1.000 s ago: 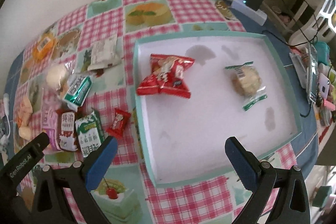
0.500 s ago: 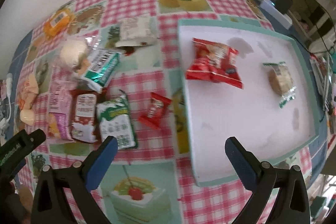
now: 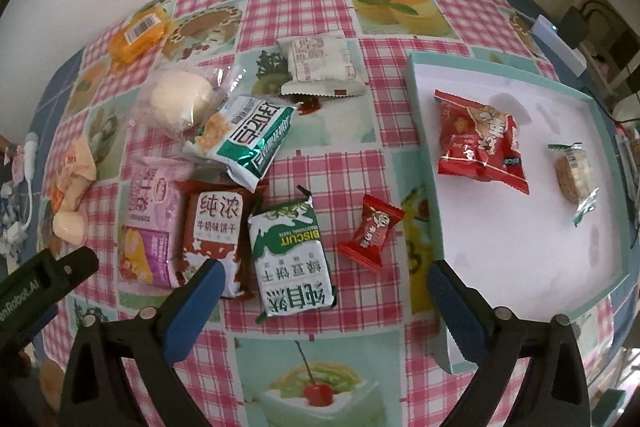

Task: Organize snacks
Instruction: 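Move both open grippers from the tray back to the snack pile, then grasp the green-and-white biscuit box with the right gripper while the left grasps the pink Swiss roll bag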

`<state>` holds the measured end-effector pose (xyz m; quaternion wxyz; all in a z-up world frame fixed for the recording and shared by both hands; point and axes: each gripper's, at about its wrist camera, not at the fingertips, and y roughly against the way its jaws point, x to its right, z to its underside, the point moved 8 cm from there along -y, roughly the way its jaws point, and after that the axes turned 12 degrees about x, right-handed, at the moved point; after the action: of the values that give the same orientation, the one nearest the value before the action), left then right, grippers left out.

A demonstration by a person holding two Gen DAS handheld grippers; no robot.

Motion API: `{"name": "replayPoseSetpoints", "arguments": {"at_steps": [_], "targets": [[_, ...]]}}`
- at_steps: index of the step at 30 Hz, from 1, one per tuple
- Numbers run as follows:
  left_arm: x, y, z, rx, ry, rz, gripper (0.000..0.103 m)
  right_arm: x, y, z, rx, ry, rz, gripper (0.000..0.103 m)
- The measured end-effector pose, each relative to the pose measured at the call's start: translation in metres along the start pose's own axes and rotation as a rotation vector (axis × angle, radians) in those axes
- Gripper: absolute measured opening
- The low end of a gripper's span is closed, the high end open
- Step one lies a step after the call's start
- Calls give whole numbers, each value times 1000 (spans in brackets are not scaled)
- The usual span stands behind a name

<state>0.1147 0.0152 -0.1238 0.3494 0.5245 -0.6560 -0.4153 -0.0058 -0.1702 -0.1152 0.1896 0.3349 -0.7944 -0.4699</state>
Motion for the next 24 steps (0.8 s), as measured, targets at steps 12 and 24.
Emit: {"name": "replayPoseSetpoints", "arguments": {"at_steps": [12, 24], "targets": [[39, -11, -1, -22, -53, 96, 95, 3, -17, -2, -17, -14, -27, 72], [70, -43, -2, -61, -111, 92, 95, -3, -18, -5, -14, 36, -37, 69]]}}
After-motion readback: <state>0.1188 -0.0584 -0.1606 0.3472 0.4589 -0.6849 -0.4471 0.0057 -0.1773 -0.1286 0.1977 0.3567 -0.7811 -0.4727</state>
